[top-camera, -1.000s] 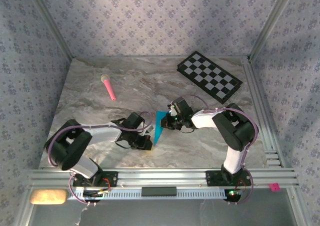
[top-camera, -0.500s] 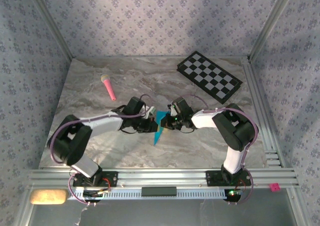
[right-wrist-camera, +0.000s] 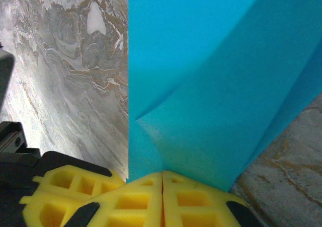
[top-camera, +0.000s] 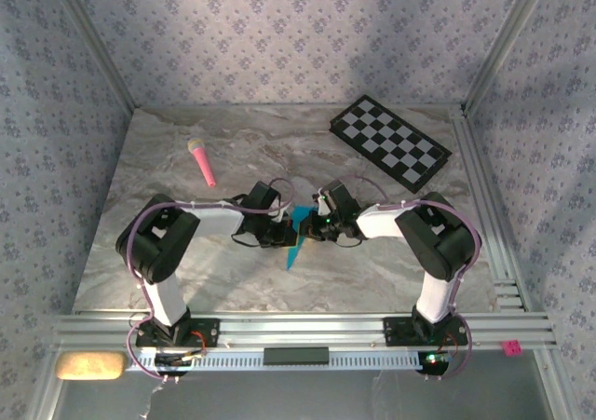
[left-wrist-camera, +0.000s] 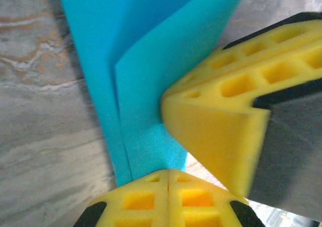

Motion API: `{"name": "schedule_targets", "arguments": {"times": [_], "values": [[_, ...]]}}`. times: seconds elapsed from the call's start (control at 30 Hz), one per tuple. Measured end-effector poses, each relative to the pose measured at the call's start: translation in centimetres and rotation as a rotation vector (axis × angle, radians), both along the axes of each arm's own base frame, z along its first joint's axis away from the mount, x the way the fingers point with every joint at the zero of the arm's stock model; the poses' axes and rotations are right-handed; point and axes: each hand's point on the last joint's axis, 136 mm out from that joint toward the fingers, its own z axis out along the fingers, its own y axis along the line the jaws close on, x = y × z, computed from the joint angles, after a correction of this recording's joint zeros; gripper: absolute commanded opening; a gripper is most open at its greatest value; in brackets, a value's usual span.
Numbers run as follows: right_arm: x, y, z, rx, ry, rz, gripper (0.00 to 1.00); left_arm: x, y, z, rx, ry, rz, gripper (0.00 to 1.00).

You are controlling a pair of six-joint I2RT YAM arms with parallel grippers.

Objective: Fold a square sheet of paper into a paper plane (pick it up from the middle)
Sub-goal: Fold the wing for the fifth time at the center of the table.

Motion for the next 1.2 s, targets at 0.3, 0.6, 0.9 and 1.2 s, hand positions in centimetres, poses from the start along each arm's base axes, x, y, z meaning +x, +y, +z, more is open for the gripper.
{"name": "schedule_targets", "arguments": {"times": [0.3, 0.6, 0.9, 1.2], "values": [[0.1, -1.6, 0.7, -0.039, -0.016, -0.047, 0.12, -0.4, 0.2, -0.2, -0.001, -0.066, -0.085, 0.0], [0.4, -5.2, 5.4, -0.03, -0.149, -0.116, 0.11, -2.6, 0.5, -0.3, -0.036, -0.084, -0.223, 0.0], [-2.3, -2.3, 2.9, -0.058, -0.104, 0.013, 0.1, -3.4, 0.6, -0.3, -0.037, -0.067, -0.266, 0.0], [-2.1, -1.5, 0.4, -0.08, -0.067, 0.029, 0.09, -3.5, 0.6, -0.3, -0.038, -0.061, -0.267, 0.0]]}}
